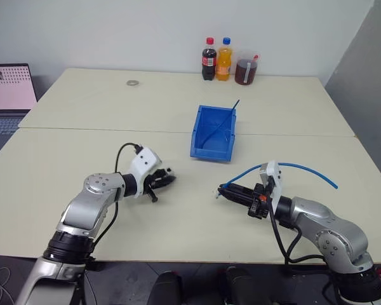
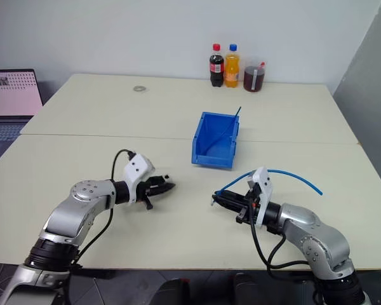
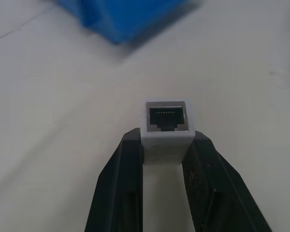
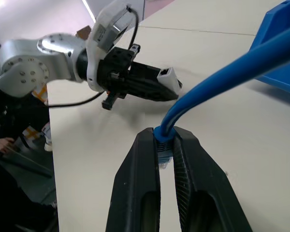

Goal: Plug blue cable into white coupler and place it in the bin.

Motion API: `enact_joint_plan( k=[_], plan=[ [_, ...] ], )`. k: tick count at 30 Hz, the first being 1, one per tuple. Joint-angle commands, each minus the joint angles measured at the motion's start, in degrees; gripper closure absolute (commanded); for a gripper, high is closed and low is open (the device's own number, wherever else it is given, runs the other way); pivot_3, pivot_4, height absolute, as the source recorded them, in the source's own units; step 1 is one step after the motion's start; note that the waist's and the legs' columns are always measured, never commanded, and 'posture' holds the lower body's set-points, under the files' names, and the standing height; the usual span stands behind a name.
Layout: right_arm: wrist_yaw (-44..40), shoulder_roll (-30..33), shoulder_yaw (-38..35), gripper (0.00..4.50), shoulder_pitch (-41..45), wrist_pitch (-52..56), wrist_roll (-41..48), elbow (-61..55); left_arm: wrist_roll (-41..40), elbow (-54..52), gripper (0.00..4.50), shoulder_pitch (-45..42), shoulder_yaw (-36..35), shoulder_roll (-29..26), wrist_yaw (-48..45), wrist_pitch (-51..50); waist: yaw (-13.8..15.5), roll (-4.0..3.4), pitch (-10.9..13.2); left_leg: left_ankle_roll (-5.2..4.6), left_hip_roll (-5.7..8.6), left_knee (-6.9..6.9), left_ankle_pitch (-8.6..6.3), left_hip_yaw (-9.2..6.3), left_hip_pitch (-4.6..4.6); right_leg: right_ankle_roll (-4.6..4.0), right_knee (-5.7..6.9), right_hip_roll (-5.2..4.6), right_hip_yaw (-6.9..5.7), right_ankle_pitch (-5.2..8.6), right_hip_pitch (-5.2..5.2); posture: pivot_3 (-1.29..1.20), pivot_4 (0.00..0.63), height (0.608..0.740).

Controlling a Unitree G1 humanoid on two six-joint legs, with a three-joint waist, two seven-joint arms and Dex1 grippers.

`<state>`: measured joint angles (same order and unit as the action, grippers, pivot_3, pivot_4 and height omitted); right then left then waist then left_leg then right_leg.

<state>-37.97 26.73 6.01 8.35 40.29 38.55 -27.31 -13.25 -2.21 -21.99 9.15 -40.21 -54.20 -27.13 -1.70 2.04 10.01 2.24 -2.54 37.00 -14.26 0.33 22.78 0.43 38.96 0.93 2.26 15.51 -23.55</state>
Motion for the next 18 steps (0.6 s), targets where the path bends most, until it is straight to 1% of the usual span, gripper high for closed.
enact_joint_plan(
  k=[1, 6, 10, 15, 18],
  plan=[
    [-1.42, 0.67, 1.82, 4.39, 0.00, -3.51, -3.12, -2.12, 2.47, 0.97, 3.72, -3.48, 4.07, -0.82, -6.03, 4.69, 0.03, 0.00, 0.00, 0.00, -0.02, 0.00, 0.00, -0.01, 0.00, 0.00, 0.01, 0.01, 0.01, 0.00, -0.01, 0.00, 0.150, 0.740],
    [-1.78, 0.14, 3.32, 4.39, 0.53, -6.14, -5.94, -0.86, 5.05, 5.28, 3.72, -6.31, 8.73, 0.23, -11.33, 9.05, 0.04, 0.00, 0.00, -0.01, 0.05, 0.03, 0.00, 0.03, 0.04, 0.00, 0.00, 0.06, -0.01, 0.00, -0.01, 0.00, 0.150, 0.740],
    [-2.16, -0.72, 4.81, 4.39, 2.16, -8.40, -8.46, 0.95, 5.76, 7.02, 3.72, -7.25, 10.17, 1.03, -13.97, 10.78, -0.18, 0.00, 0.00, -0.02, 0.02, 0.02, 0.00, 0.03, 0.04, -0.01, -0.01, 0.10, 0.05, 0.00, -0.05, 0.00, 0.150, 0.740],
    [-3.29, -3.54, 8.02, 4.39, 6.88, -11.97, -12.45, 5.72, 8.18, 9.83, 3.72, -7.51, 11.94, 1.54, -15.98, 14.46, -0.13, 0.00, 0.00, -0.02, 0.00, 0.04, 0.00, 0.05, 0.03, -0.01, 0.03, 0.14, 0.00, 0.00, -0.04, 0.00, 0.150, 0.740],
    [-5.26, -4.41, 11.33, 4.39, 10.04, -15.45, -16.30, 9.48, 8.88, 11.11, 3.72, -7.52, 11.97, 1.87, -16.59, 15.65, -0.07, 0.00, 0.00, -0.02, -0.01, 0.04, 0.00, 0.07, 0.03, -0.02, 0.03, 0.15, 0.01, 0.00, -0.04, 0.00, 0.150, 0.740]
  ],
)
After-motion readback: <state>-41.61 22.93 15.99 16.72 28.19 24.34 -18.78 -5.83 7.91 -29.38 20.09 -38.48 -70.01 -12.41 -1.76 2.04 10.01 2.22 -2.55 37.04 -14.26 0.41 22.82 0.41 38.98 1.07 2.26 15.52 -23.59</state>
